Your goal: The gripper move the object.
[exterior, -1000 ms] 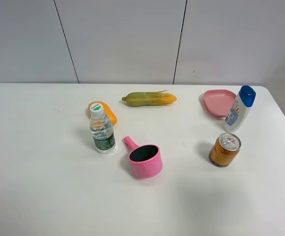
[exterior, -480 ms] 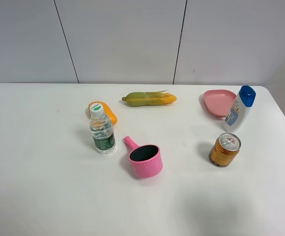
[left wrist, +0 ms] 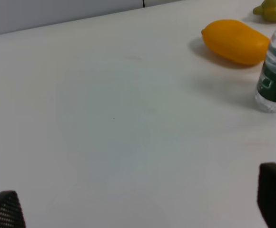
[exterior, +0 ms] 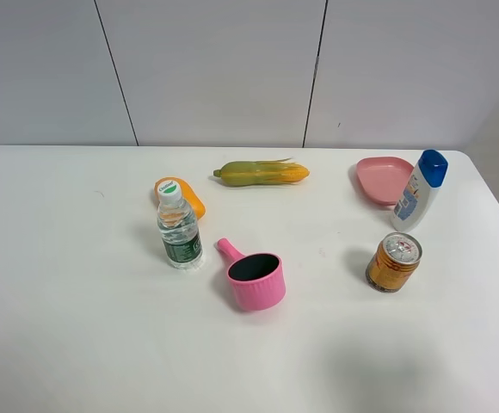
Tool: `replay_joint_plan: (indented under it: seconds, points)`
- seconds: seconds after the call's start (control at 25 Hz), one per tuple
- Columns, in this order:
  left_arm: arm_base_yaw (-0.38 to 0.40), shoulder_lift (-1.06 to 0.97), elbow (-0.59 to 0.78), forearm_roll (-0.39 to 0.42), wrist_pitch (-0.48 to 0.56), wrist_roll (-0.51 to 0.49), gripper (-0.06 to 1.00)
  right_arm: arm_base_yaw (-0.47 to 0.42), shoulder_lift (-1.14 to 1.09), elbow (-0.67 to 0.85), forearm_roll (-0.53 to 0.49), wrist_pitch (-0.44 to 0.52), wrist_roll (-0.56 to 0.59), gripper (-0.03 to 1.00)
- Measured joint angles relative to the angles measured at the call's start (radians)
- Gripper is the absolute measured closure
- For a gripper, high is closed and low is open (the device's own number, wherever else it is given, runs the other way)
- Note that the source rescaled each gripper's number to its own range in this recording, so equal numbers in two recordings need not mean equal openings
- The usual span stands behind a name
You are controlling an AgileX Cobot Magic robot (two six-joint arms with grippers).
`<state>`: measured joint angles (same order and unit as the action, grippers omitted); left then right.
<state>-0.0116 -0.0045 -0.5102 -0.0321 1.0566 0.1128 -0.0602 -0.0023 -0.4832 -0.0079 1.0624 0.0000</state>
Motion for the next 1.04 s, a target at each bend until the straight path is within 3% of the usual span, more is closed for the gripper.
replay_joint_plan:
  seconds: [0.32,1.04]
  points:
    - [0.0,0.0,0.0,0.0,0.0,0.0,-0.06,0.0,0.0,0.0,-0.006,0.0,0.0,-0.03]
    - [0.0,0.0,0.0,0.0,0.0,0.0,-0.06,0.0,0.0,0.0,-0.005,0.0,0.0,-0.03]
